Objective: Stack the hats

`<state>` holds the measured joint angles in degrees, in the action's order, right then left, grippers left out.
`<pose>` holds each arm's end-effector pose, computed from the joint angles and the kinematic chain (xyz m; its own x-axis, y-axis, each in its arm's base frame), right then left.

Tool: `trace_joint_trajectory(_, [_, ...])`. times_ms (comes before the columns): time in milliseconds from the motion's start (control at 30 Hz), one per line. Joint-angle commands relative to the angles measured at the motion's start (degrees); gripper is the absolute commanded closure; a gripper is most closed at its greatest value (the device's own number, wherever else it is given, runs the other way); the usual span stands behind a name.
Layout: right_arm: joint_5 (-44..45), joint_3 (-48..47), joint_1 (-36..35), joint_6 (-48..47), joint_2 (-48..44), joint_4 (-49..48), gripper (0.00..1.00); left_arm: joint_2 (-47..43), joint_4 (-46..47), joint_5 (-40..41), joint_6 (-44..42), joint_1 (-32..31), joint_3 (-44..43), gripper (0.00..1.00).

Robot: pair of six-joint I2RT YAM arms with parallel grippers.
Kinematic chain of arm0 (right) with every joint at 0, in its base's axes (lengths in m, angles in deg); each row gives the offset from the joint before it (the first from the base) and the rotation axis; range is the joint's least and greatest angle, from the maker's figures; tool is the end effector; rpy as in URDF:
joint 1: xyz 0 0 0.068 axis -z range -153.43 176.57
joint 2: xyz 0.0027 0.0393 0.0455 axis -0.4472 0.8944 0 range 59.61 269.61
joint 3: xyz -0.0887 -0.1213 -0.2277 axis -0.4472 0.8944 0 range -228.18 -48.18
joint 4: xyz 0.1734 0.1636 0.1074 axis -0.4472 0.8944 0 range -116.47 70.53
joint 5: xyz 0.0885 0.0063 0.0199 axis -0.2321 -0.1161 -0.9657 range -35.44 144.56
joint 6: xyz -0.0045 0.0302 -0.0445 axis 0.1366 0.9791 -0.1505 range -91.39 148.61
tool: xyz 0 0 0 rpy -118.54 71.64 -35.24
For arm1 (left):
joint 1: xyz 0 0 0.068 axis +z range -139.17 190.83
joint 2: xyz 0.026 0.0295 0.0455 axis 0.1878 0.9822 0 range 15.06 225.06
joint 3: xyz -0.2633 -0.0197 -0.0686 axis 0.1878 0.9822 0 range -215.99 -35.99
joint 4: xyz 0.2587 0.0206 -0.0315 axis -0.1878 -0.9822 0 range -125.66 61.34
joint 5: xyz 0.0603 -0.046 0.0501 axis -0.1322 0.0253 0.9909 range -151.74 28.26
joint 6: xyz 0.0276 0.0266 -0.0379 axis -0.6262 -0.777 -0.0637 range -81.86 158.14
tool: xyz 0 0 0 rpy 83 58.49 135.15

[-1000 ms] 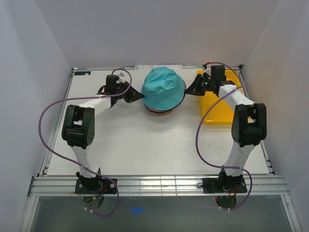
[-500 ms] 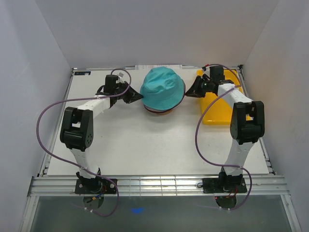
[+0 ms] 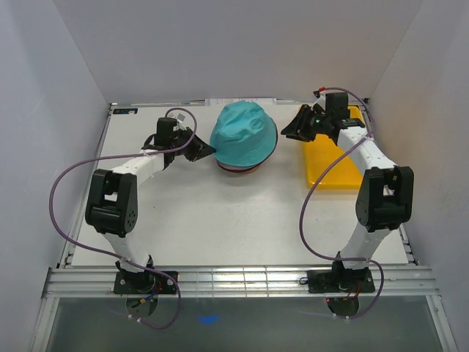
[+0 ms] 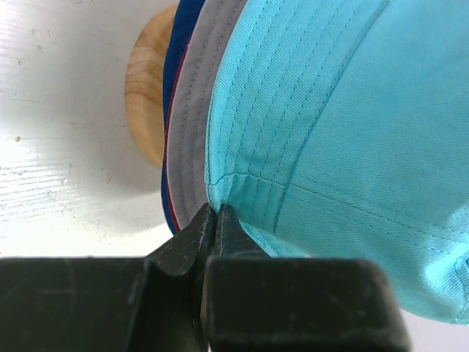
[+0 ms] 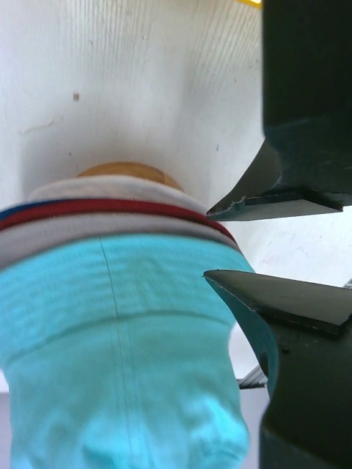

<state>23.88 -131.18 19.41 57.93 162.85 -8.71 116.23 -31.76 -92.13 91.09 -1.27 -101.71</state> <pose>0.4081 0.0695 0.2776 -0.7804 0.3266 -0.5332 -0.1420 0.7379 0.6598 0.3750 -0.0987 0.2140 -0.8201 -0.5284 -0.2197 -0.1442 0.5624 -0.8142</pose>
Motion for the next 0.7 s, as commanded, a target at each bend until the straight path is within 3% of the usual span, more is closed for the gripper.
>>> trace_joint_trajectory(0, [-2.89,2.22,-0.57,2.75,-5.06,-3.69,0.61,-4.48,-1.48,-0.02,-0.39,0.06,1.81,1.0])
trace_joint_trajectory(333, [-2.02,5.48,-4.09,4.6,-5.6,-5.1,0.57,-7.47,-1.13,0.25,0.58,-2.49,3.75,0.93])
trace_joint_trajectory(667, [-0.26,6.45,-5.94,6.1,-4.37,-6.6,0.44,-9.58,-0.69,0.69,1.1,-3.63,6.3,0.92])
